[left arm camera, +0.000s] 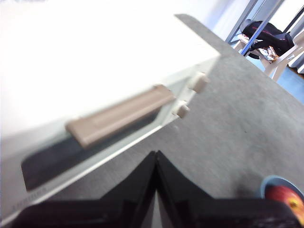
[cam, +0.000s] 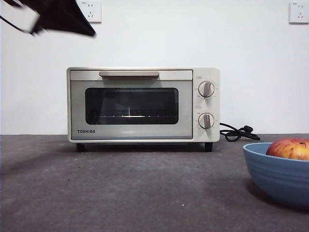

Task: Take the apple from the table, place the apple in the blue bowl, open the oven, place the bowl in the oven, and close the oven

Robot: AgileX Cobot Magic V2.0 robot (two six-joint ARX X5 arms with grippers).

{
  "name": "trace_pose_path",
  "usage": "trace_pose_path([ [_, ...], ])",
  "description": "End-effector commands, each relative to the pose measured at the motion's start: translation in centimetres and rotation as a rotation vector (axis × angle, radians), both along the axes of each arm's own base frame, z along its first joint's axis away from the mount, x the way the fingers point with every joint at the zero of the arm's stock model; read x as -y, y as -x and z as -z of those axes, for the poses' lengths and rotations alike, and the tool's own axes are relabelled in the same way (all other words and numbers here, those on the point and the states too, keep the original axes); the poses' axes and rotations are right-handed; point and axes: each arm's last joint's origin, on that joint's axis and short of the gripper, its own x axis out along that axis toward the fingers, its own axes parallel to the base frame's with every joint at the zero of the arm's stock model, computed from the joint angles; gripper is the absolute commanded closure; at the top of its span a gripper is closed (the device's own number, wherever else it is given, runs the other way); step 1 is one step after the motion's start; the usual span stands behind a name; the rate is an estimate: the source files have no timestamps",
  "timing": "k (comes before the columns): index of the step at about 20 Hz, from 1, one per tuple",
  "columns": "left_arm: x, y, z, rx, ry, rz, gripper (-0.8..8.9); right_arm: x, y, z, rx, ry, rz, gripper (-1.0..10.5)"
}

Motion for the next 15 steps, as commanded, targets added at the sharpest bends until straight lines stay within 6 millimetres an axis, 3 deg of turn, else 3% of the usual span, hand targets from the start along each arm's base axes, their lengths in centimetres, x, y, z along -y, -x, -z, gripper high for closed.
trace_pose_path([
  [1,1.2,-3.7,1.7,-0.056,0.007,0.024,8.19,0.6,0.7,-0.2,0.016,-0.032,0.044,9.6],
  [4,2.4,-5.9,3.2,-0.090,0.010,0.059,8.19,1.3,1.6,-0.4,0.032,-0.055,0.060,9.6],
  [15,3.5,-6.7,3.3,-0.013,-0.040,-0.029,8.19,2.0,2.6,-0.3,0.014,-0.069,0.081,9.6],
])
